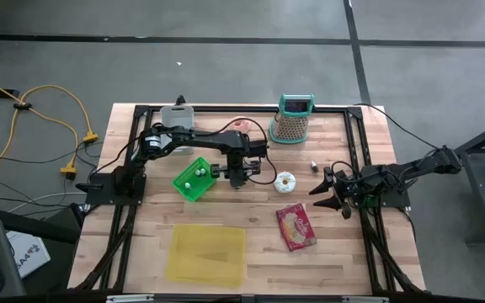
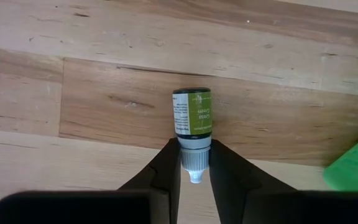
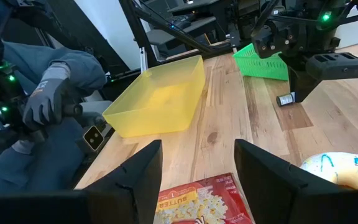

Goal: Pick & Place Food Item
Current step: Put the green bottle into the green basket

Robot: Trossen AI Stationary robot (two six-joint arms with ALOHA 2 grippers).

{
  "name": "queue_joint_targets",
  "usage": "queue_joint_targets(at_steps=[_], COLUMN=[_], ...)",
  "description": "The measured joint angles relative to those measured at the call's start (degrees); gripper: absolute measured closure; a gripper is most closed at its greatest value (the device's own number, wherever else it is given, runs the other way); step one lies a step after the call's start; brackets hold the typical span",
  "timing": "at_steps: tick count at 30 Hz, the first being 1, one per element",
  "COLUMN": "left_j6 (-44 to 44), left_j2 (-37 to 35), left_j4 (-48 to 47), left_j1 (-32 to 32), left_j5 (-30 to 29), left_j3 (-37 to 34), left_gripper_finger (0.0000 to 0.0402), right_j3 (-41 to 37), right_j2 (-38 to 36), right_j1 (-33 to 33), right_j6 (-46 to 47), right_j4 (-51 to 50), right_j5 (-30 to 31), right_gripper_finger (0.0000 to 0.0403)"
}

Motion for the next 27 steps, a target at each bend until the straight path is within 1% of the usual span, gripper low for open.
queue_joint_targets(at_steps=[8,17,27], left_j6=[-0.7,-4.8,-13.3], left_j2=[-0.3,-2.3,-5.4], left_j4=[0.1,0.9,2.0], left_j1=[-1.3,-4.0,-7.9], left_j5=[-2.6,-8.2,-14.4], left_j3=[0.0,0.2,0.2], left_gripper_finger=[0.0343,0.0343,0.0344], right_j3=[0.0,0.0,0.0], right_j2=[0.0,0.0,0.0], right_j1=[0.0,0.0,0.0], right_j6=[0.0,0.0,0.0], right_j4=[0.0,0.0,0.1], right_j5=[0.0,0.0,0.0], right_gripper_finger=[0.0215,0.0215,0.0215])
